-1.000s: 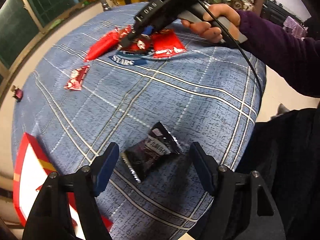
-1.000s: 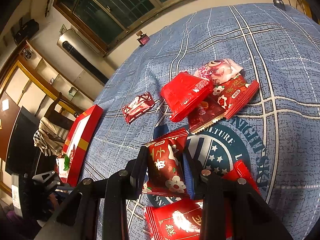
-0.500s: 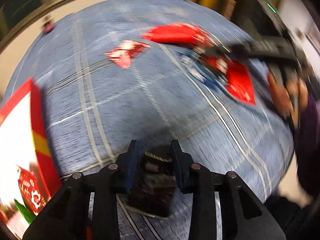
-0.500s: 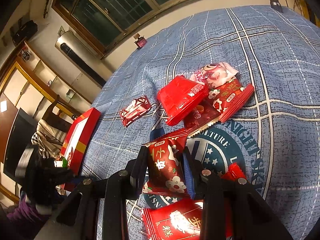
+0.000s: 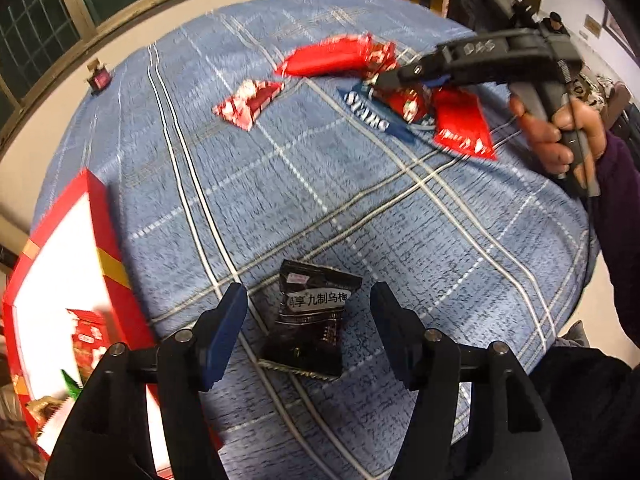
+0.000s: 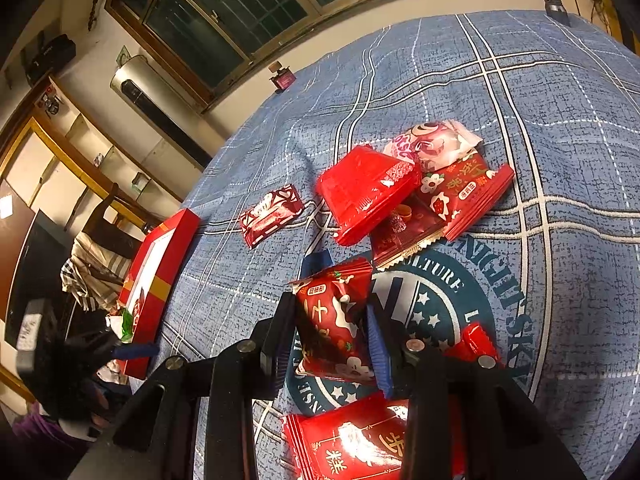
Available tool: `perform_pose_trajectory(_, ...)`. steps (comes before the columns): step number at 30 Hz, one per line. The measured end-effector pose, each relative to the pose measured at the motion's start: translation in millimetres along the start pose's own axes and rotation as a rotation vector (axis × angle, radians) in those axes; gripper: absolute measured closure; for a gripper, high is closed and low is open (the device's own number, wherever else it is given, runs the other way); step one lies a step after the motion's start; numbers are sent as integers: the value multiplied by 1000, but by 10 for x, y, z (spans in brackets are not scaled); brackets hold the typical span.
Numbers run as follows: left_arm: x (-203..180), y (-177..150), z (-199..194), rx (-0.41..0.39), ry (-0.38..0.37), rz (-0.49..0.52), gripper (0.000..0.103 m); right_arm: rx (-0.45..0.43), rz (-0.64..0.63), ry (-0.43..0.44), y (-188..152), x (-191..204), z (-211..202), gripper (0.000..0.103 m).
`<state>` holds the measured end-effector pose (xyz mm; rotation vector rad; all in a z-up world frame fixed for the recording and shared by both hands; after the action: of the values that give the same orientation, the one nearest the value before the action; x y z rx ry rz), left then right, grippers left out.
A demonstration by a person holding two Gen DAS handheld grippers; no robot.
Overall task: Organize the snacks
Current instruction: 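Lift the dark packet with the left tool while the right tool grasps the red flower-print packet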
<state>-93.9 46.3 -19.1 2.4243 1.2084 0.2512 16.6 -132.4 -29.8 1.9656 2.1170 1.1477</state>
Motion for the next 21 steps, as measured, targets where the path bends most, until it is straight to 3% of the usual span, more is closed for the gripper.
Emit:
perform_pose_trajectory(1,-14,-21,18,6,-21,-6,44,9,1,1,-9,2,7,66)
perform_pose_trajectory(2,-26,-31,40,7,-40,-8,56,18,1,2,-16,4,18,66)
perform_pose_trajectory(5,-53,-43,36,-5,-76,-14,69,23,-2,-5,-24,14,34,64)
perform_pose_trajectory(10,-66,-51,29,-32,-76,-22,70,15,-66,-25,-59,125,53,50)
perform_pose_trajectory(13,-80,-75,1,-55,-87,-45,71,-12,-127,-76,-75,176,71,50)
perform_pose_trajectory(15,-88,-86,-17,-67,-94,-63,71,-27,-157,-112,-82,180,84,53)
perform_pose_trajectory(17,-84,-82,-21,-76,-104,-77,71,-39,-174,-158,-80,149,93,70)
perform_pose_trajectory(21,-62,-74,-35,-103,-115,-118,72,-44,-180,-166,-63,139,88,71)
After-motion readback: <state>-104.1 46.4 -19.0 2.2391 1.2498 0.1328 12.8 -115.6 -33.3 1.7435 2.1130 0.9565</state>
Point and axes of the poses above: each gripper's, at about its wrist camera, not at the fingertips, and z roughly the way its jaws point, x to its left, y to its top, the point moved 8 cm from there along z, roughly the way its jaws point, and after that the axes turned 7 degrees about -y, right-handed, at the moved point
